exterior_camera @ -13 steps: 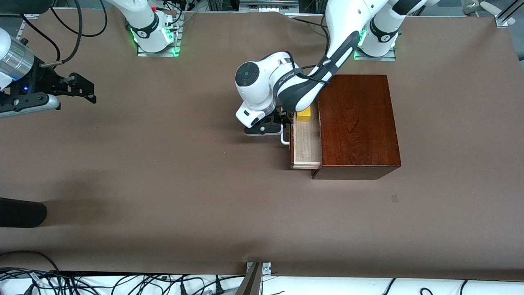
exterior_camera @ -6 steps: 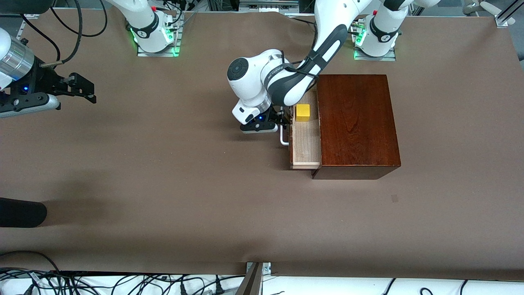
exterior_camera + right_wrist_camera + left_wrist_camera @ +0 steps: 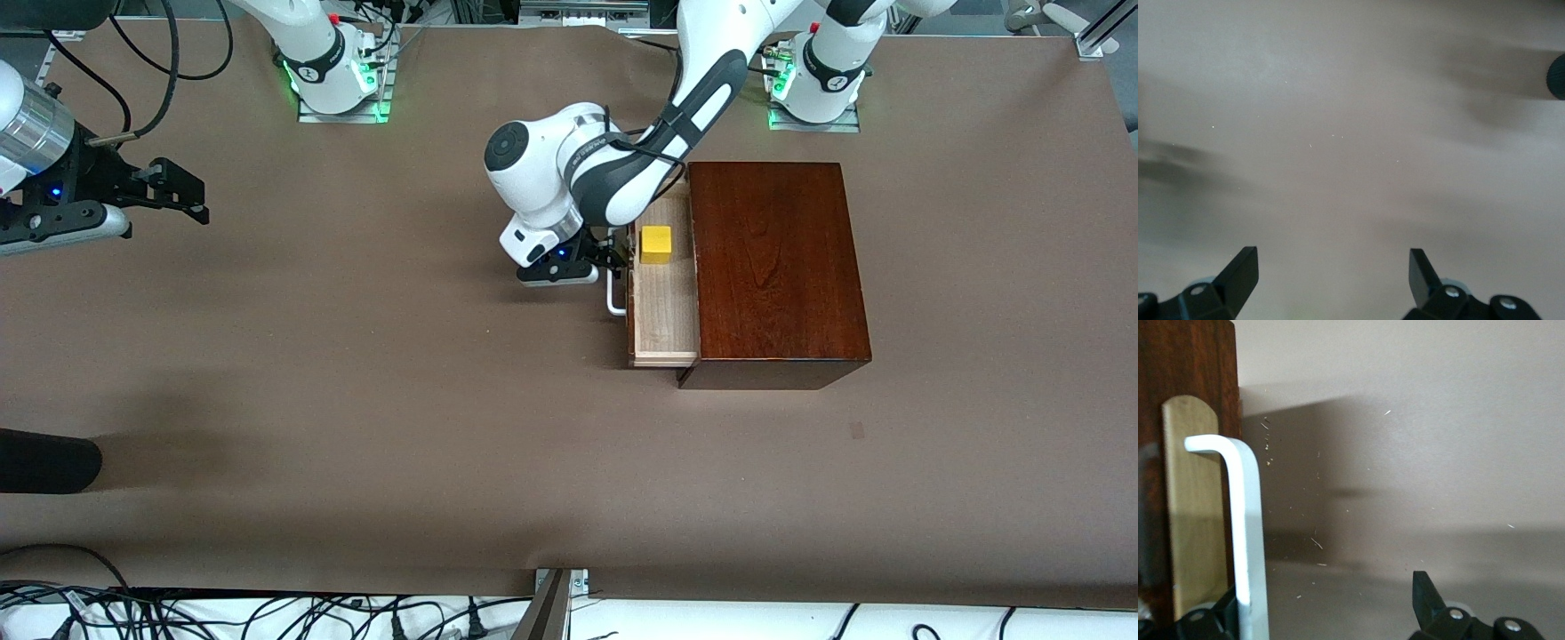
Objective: Open drawer, take yellow block, close drawer
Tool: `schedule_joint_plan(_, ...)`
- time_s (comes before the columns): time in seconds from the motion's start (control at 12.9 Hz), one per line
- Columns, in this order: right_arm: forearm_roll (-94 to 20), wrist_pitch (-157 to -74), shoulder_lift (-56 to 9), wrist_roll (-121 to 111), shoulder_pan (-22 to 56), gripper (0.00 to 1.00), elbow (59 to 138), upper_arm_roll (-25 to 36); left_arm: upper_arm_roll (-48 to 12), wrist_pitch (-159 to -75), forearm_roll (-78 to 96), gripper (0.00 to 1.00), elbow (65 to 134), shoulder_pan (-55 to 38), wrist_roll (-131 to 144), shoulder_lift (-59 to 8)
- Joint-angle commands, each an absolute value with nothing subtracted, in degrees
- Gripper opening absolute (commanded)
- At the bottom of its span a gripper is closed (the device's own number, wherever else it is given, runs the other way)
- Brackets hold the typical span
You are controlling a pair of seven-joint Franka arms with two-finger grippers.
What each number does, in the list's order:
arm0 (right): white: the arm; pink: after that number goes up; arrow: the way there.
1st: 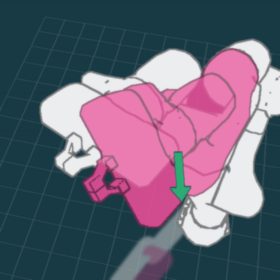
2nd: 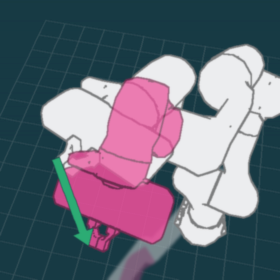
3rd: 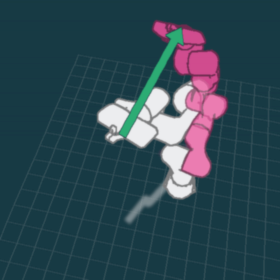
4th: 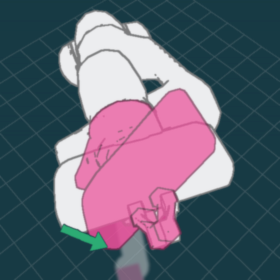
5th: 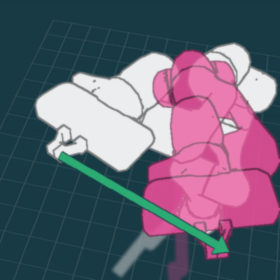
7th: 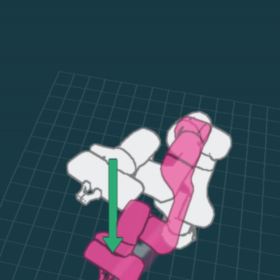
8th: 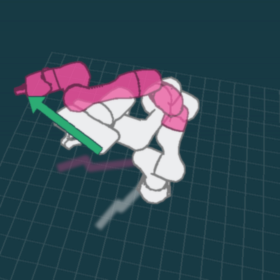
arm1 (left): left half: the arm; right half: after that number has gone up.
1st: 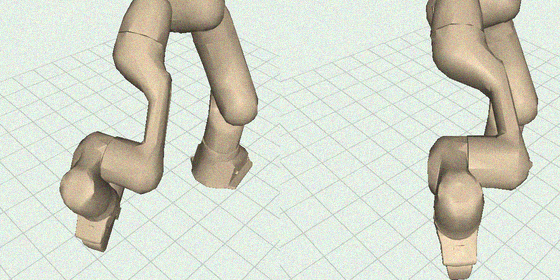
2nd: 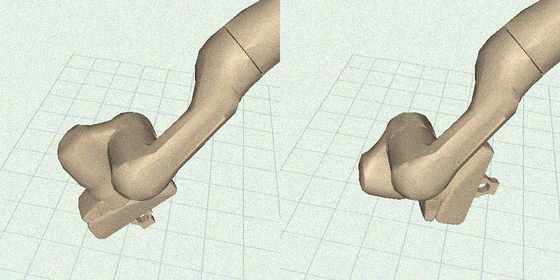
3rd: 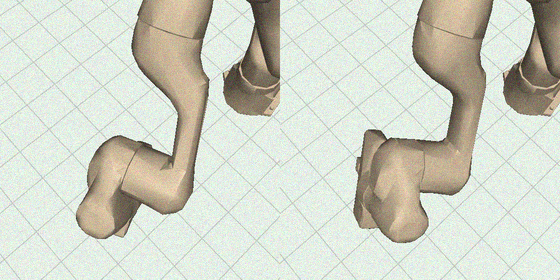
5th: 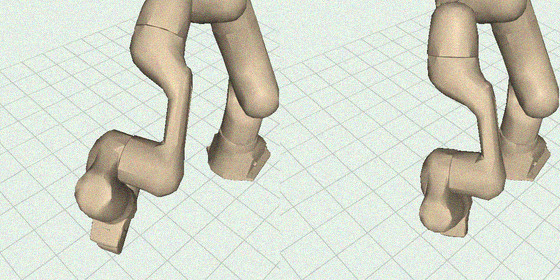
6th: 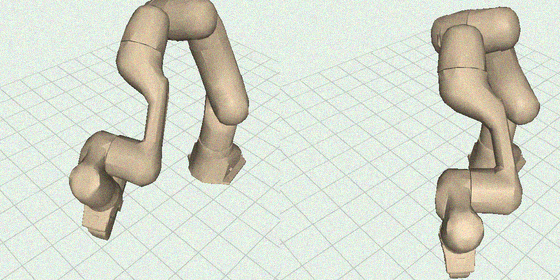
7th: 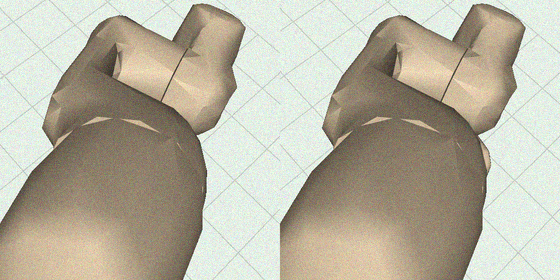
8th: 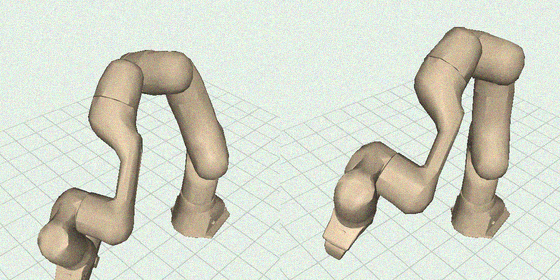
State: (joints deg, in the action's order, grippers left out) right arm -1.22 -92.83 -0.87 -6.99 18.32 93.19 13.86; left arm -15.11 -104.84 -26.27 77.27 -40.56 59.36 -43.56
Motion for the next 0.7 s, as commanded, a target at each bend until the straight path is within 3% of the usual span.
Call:
schedule_joint_plan(0.0,-0.9,-91.7,-0.3,-6.2,18.5,1.00,92.7,13.8,-16.3,-98.3,-26.7,1.00,68.8,-42.6,59.8,-45.3)
schedule_joint_plan(0.39,-0.7,-91.7,-0.3,-6.5,18.6,1.00,92.7,13.7,-15.6,-87.5,-24.9,1.00,66.2,-40.7,49.9,-36.2)
schedule_joint_plan(0.62,-0.7,-91.8,-0.3,-6.9,19.8,1.00,92.6,13.7,-15.6,-84.3,-18.5,1.00,66.0,-30.2,49.3,-29.2)
